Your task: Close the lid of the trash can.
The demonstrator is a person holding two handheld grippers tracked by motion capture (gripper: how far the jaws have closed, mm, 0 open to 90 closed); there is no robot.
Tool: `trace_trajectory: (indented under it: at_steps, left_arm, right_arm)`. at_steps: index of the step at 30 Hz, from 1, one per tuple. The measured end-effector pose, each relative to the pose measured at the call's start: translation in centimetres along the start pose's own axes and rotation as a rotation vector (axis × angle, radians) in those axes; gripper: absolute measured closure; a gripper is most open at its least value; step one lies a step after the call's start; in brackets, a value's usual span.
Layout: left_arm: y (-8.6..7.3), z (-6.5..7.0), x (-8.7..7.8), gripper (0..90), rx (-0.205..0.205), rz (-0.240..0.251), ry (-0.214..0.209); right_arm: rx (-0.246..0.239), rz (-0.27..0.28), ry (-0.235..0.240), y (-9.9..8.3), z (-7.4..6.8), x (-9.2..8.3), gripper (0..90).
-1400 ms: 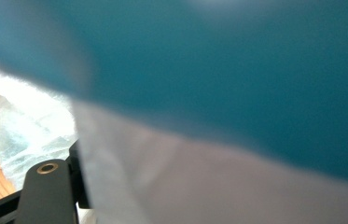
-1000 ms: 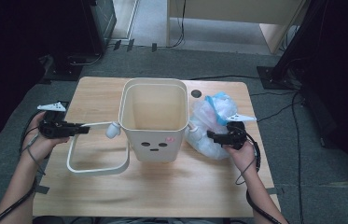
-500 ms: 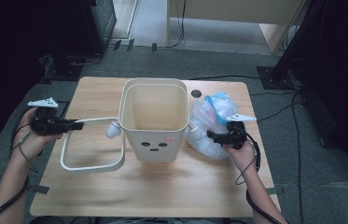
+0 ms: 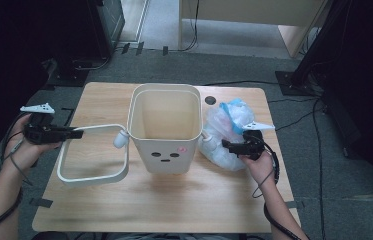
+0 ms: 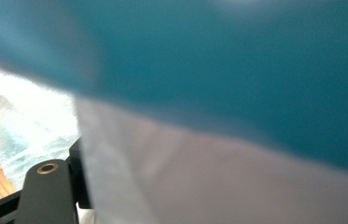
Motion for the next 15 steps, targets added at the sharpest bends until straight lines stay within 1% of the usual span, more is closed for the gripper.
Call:
trace_trajectory:
  at_steps: [8,14,15]
  left_arm:
    - [0.1,0.0,-1.0,75.7,0.002,-0.004,0.003]
    - [-0.2,-0.3,-2.0,75.7,-0.01,-0.003,0.006]
    - [-0.3,-0.5,-2.3,75.6,-0.013,-0.01,0.009]
  right_arm:
    - [-0.003,-0.001,-0.001,0.0,0.0,0.0,26.5]
    - [-0.003,0.001,-0.001,0.0,0.0,0.0,26.4]
    - [-0.003,0.001,-0.001,0.0,0.0,0.0,26.4]
Point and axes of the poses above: each handheld gripper's, and its own axes: x roughly forward along the jaws, y roughly out of its top, z roughly to its right, the point moved 2 cm from there along x, roughly forward along the jaws
